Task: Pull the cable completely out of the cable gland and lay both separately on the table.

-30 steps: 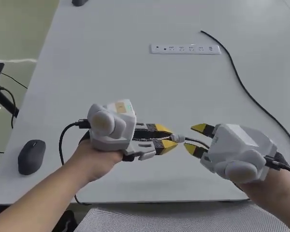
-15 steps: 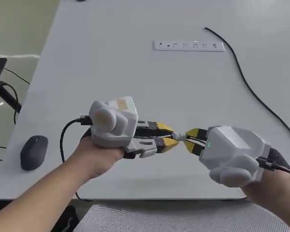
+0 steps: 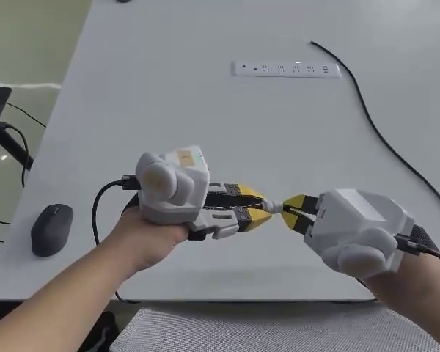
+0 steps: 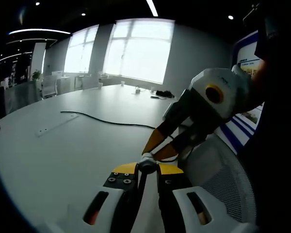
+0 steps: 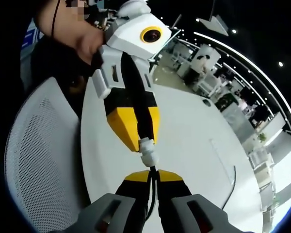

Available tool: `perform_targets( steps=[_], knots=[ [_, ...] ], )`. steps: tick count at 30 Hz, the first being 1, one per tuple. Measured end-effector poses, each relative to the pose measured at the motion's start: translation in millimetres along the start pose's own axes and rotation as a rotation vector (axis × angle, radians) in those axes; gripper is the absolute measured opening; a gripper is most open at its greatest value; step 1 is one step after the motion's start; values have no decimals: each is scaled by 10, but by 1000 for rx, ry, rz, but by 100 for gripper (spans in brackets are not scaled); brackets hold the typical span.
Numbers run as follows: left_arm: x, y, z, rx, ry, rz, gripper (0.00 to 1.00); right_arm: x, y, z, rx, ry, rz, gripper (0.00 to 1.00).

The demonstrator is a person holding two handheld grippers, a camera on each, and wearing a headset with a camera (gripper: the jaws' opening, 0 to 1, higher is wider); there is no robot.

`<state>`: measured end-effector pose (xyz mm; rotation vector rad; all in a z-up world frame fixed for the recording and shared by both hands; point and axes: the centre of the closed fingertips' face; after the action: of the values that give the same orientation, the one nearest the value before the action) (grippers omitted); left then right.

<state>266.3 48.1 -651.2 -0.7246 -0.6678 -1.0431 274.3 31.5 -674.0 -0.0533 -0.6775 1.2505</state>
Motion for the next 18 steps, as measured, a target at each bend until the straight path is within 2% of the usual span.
perform_targets(
  steps=[3, 4, 8, 10, 13, 18],
  knots=[
    [6, 4, 8, 5, -4, -1, 15, -53, -28, -8, 2, 7, -43, 0],
    [6, 7, 12, 8, -4, -1, 15, -82, -32, -17, 17, 6, -100, 0],
    [20, 17, 30, 16, -11, 2, 15, -207, -97, -55, 46, 9, -252, 0],
    [28, 19, 34, 18, -13, 2, 15, -260, -108, -68, 59, 6, -303, 0],
    [30, 20, 26, 22, -13, 1, 15, -419, -131, -119, 87, 15, -426, 0],
    [39, 3, 16, 23, -15, 2, 15, -576, -173, -146, 113, 14, -562, 0]
  ],
)
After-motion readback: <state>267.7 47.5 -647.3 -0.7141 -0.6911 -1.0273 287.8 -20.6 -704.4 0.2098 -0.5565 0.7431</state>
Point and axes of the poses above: the centre of the closed fingertips' face, and the gripper's own axes: z roughly backward along the fingers, y roughly to its left, x roughly out of its top, and after that the axes turned 15 degrees about y, right-handed
